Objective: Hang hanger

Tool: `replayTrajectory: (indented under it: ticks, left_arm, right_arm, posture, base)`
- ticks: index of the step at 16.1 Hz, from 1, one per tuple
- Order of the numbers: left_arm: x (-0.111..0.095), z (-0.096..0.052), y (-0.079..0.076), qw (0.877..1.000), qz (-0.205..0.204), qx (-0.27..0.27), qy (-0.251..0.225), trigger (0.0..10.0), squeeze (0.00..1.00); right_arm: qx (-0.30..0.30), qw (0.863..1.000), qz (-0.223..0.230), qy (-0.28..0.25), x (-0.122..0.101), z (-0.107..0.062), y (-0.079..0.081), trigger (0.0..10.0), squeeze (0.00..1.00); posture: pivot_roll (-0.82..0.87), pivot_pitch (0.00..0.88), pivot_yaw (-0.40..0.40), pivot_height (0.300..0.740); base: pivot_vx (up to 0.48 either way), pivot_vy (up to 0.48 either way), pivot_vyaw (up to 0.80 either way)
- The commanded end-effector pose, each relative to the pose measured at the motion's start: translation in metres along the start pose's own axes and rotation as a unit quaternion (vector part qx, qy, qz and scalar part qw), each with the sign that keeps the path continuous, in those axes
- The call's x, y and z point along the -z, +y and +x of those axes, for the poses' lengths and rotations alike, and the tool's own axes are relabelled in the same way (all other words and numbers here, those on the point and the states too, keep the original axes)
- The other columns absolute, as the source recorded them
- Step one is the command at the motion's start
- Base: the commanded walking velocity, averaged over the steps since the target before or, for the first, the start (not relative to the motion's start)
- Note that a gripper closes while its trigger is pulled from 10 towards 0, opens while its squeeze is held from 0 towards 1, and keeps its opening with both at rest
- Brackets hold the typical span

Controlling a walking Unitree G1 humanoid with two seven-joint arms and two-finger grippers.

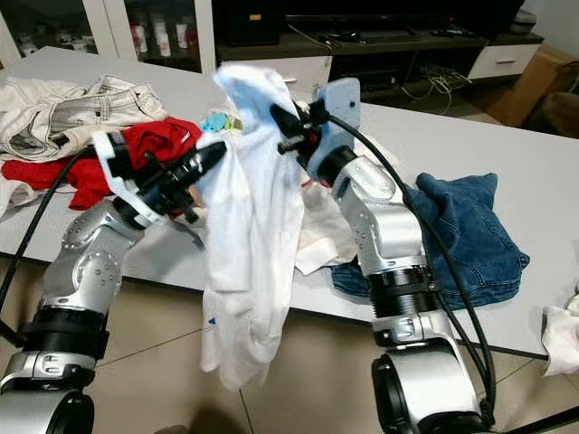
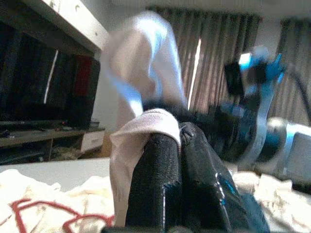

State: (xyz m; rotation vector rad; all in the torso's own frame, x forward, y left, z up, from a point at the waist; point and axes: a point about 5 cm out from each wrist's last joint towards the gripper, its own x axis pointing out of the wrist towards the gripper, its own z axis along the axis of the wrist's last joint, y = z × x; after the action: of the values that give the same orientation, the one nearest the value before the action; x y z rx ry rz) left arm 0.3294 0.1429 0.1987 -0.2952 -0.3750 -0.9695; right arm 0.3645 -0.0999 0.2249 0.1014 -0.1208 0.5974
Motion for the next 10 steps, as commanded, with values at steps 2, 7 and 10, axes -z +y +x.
replayTrajectory:
  ticks: [2,7,10]
  left_arm:
    - [-0.004,0.006,0.001,1.000,-0.012,-0.005,-0.016,0.0,0.00]
    - [-0.009,0.006,0.008,0.998,-0.024,-0.031,-0.039,0.0,0.00]
    - [-0.015,0.007,0.012,0.997,-0.025,-0.042,-0.051,0.0,0.00]
  right_arm:
    - [0.043,0.998,0.042,0.018,0.006,-0.003,-0.015,10.0,0.00]
    - [0.040,0.994,0.103,0.014,0.001,-0.008,-0.022,10.0,1.00]
    - [0.073,0.993,0.087,0.037,0.005,-0.012,-0.035,10.0,0.00]
  posture:
    - [0.02,0.000,-0.070,0.740]
    - [0.01,0.000,-0.068,0.740]
    - [0.01,0.000,-0.067,0.740]
  base:
    - [0.000,0.000,0.00]
    - [0.000,0.000,0.00]
    - [0.000,0.000,0.00]
